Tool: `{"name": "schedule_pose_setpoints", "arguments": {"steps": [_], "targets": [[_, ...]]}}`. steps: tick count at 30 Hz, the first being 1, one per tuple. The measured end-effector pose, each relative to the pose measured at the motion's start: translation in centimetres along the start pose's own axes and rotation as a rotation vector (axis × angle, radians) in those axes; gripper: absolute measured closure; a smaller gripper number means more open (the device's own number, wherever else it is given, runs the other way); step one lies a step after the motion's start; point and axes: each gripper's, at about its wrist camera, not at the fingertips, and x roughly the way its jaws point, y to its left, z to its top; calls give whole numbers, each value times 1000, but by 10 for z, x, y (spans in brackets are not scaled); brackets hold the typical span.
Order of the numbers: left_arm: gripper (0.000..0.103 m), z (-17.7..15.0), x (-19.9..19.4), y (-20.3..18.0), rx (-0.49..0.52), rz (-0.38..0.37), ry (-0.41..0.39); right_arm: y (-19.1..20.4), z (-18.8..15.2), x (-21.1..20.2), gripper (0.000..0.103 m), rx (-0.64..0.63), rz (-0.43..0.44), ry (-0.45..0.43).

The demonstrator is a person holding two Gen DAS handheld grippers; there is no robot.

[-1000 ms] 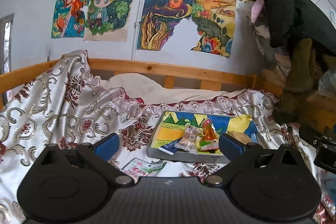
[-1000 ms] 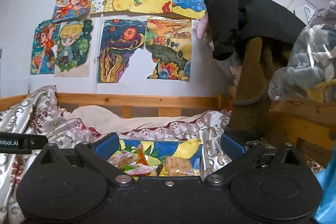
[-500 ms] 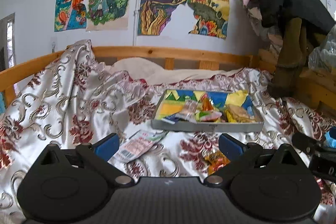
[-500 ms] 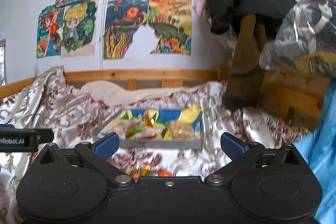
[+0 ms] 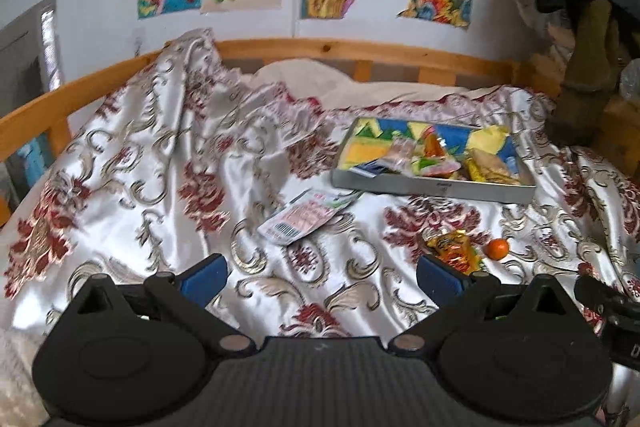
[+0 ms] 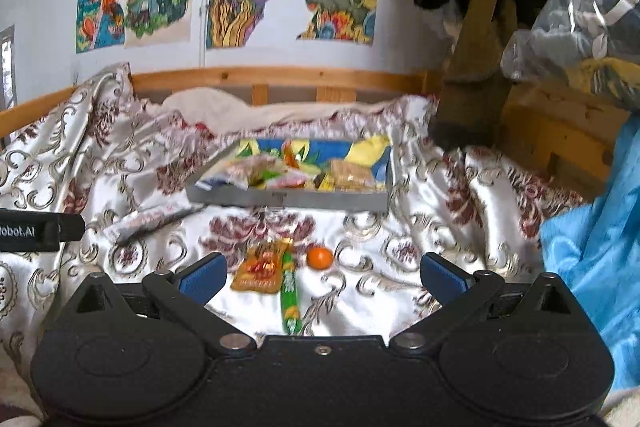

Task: Organize snacks
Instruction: 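Move both tools toward the gold pouch and green stick snack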

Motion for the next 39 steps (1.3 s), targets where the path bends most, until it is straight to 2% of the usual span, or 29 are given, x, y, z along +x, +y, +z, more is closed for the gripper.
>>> {"name": "schedule_pose_setpoints", "arguments": {"steps": [5, 14, 20, 27, 32, 35, 39], "targets": [[0, 2, 3, 2, 8, -10, 36, -3, -1, 8, 1, 38, 7, 61], [0, 7, 21, 6, -18, -48, 123, 5, 0, 23, 1, -21, 25, 152], [0, 9, 33, 6, -27, -66, 167, 7, -2, 36, 1, -21, -27, 171], [0, 22, 60, 1, 5, -108, 262, 9, -2, 50, 1, -40, -56, 183], [0, 29, 81, 2, -42, -241, 331, 3, 7, 64, 1, -38, -78, 171], [0, 29, 93, 3, -78, -280, 345, -3, 14, 73, 1, -48, -91, 165], [0, 31, 110, -1, -68, -305, 355, -15, 24, 82, 1, -19, 61, 207]]}}
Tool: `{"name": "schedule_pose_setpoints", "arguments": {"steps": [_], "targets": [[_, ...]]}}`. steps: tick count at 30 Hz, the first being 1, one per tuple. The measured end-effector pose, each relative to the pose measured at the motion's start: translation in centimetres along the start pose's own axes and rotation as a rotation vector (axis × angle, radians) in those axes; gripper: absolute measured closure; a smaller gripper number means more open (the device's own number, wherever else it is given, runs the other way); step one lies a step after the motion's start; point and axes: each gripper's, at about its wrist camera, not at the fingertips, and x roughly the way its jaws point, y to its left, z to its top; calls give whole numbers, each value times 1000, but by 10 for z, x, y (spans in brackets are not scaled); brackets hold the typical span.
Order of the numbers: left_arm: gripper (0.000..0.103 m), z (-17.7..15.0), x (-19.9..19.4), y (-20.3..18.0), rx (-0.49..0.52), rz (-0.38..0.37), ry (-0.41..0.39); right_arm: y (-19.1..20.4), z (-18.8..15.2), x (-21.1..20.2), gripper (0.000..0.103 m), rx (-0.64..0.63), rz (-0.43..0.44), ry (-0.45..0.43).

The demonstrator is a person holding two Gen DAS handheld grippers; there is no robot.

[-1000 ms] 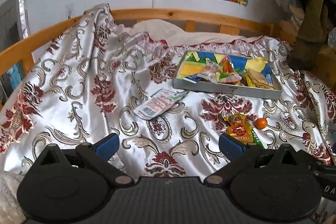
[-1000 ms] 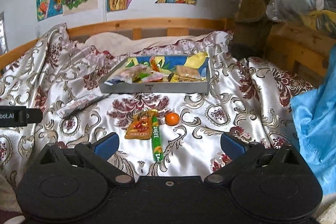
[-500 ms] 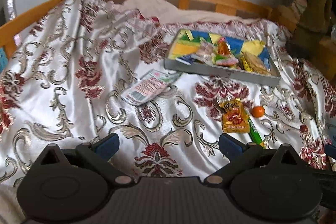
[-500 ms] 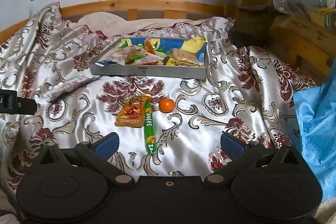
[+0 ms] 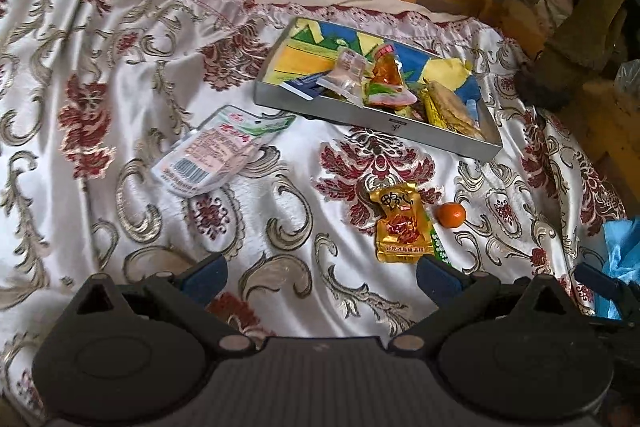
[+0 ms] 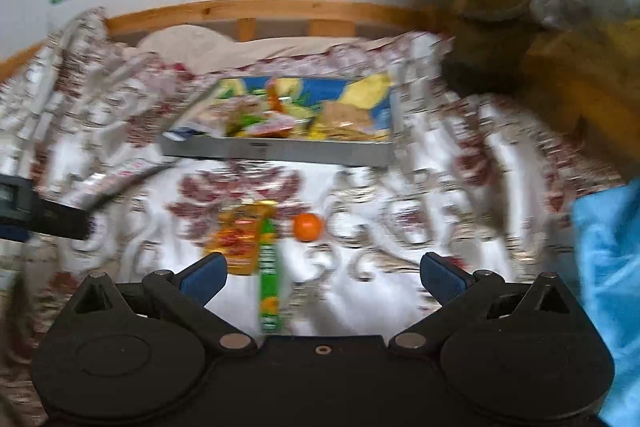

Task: Organize snacks
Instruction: 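Move both tools toward the gold pouch and green stick snack, then close the left gripper on the gold pouch while the right gripper grasps the green stick snack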

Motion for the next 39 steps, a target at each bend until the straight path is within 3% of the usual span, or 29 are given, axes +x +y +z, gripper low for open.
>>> {"name": "schedule_pose_setpoints", "arguments": {"steps": [6, 10, 16, 18, 21, 26, 34, 36, 39], "targets": [[1, 14, 33, 2, -19, -79, 79, 12, 13, 14, 1, -223, 23, -17], [1, 22, 48, -2, -2, -105, 63, 12, 17, 16, 2, -278, 106, -32], [1, 35, 71, -14, 30, -153, 37, 13, 15, 37, 2, -363, 112, 24], [1, 38, 81, -18, 45, -179, 41, 16, 12, 52, 9, -377, 101, 79], [1, 35, 94, -23, 78, -213, 47, 21, 5, 73, 12, -378, 99, 144], [1, 26, 106, -38, 186, -206, 54, 26, -5, 96, 28, -360, 119, 227], [1, 19, 124, -43, 217, -235, 82, 31, -11, 109, 32, -453, -2, 231], [1, 18, 127, -45, 233, -248, 87, 28, -11, 112, 48, -473, -31, 237], [1, 17, 130, -49, 254, -245, 87, 24, -9, 113, 63, -490, -37, 231]]}}
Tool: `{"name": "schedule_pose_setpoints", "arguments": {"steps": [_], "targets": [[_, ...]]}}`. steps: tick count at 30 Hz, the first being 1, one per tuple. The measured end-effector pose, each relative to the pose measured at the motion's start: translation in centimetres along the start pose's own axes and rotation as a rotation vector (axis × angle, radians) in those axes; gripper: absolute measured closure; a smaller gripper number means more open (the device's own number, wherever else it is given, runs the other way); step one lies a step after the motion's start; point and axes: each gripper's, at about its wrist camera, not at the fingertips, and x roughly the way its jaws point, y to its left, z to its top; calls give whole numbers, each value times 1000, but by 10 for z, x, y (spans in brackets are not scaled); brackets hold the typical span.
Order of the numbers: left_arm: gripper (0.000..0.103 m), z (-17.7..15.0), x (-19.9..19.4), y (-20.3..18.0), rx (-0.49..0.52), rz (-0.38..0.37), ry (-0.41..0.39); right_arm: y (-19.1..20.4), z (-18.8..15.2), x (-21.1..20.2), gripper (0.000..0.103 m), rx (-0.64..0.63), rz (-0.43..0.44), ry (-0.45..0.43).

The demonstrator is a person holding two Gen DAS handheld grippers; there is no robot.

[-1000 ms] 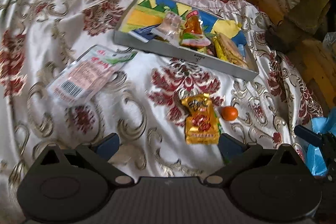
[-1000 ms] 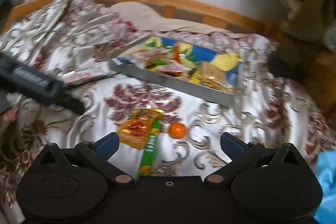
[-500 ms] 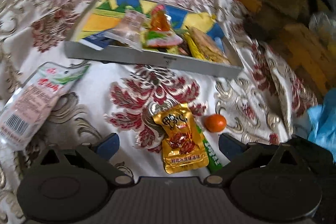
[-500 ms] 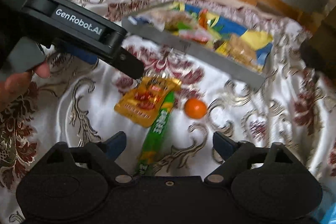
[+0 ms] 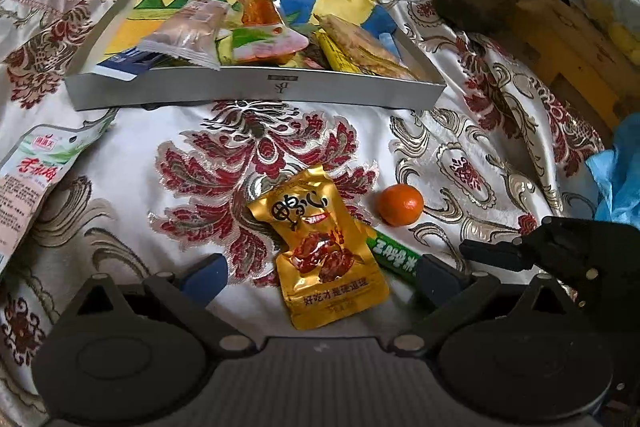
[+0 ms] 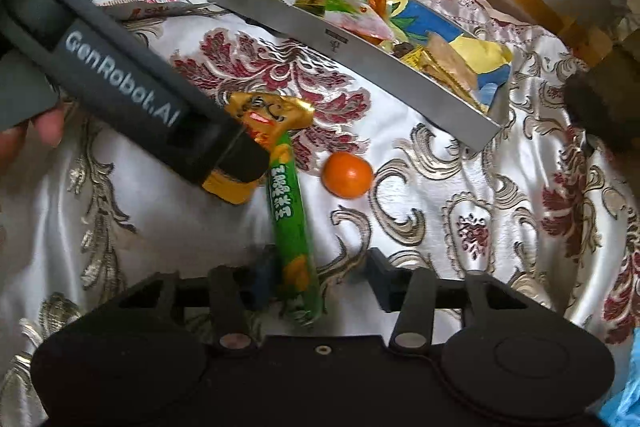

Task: Organize snacks
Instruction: 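Close the left gripper on the gold pouch while the right gripper grasps the green stick snack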

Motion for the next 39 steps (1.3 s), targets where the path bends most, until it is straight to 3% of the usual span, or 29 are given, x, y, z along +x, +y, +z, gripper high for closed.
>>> {"name": "schedule_pose_setpoints", "arguments": {"steps": [5, 15, 23, 26, 30, 35, 39], "targets": [[2, 5, 7, -1, 7, 9, -9, 1, 1, -2, 74, -53, -26, -16], [4, 16, 23, 7, -92, -11, -19, 1, 3, -1, 74, -22, -10, -18], [27, 15, 27, 3, -19, 75, 11, -1, 3, 1, 74, -17, 0, -18], [43, 15, 24, 5, -2, 101, 22, -1, 3, 2, 74, -15, 3, -16], [49, 15, 17, 16, -64, 70, 31, -1, 3, 1, 74, -8, 7, -18], [49, 13, 7, 21, -95, 72, 39, -4, 2, -2, 75, 16, 31, -37], [44, 14, 9, 16, -66, 92, 36, -5, 3, -2, 68, 28, 51, -73]]}}
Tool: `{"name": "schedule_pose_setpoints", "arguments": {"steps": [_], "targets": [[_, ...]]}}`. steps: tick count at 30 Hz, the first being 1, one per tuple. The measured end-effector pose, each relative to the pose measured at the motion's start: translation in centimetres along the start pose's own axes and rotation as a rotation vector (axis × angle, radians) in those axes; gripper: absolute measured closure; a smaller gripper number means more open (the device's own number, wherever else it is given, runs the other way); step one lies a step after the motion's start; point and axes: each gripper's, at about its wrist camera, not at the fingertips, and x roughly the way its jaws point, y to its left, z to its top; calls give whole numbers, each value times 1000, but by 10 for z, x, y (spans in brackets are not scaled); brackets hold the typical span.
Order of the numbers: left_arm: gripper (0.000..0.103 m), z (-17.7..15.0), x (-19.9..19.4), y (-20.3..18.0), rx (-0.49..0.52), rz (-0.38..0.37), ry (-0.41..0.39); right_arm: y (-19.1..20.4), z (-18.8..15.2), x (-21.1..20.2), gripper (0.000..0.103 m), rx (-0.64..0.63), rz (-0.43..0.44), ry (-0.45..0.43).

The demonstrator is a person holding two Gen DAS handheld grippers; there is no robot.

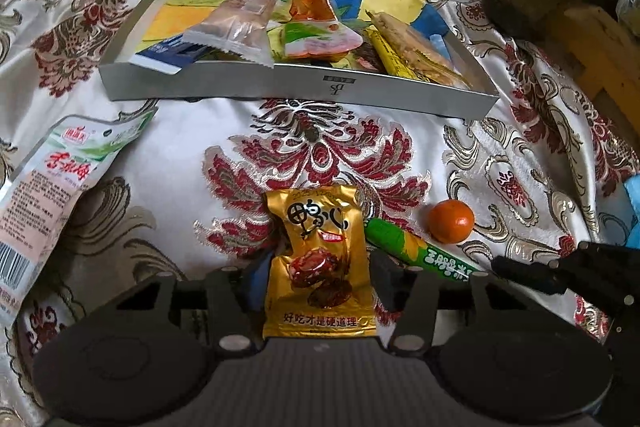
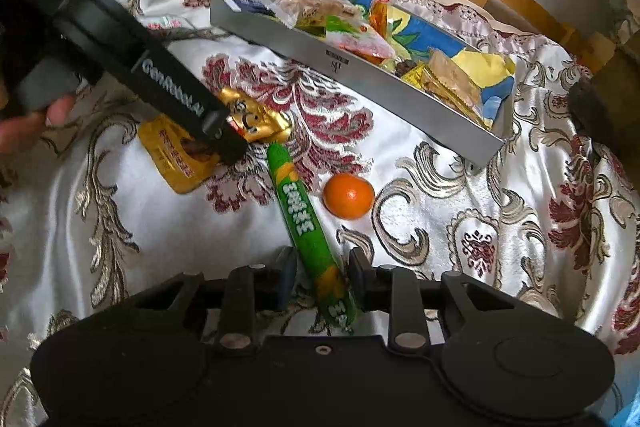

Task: Organize snacks
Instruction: 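Close the left gripper on the gold pouch while the right gripper grasps the green stick snack, then carry both snacks over the tray and open both grippers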

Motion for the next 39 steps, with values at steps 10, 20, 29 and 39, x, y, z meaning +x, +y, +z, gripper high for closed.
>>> {"name": "schedule_pose_setpoints", "arguments": {"steps": [10, 20, 29, 39], "targets": [[49, -1, 7, -13, 116, 67, -12, 4, 6, 13, 74, -9, 27, -9], [66, -11, -7, -17, 130, 107, 3, 37, -3, 5, 83, -279, -114, -55], [67, -22, -25, -19, 99, 191, -12, 50, -11, -7, 85, -428, -214, -136], [67, -21, -45, -21, 91, 243, -120, 54, -9, -23, 85, -484, -273, -265]]}}
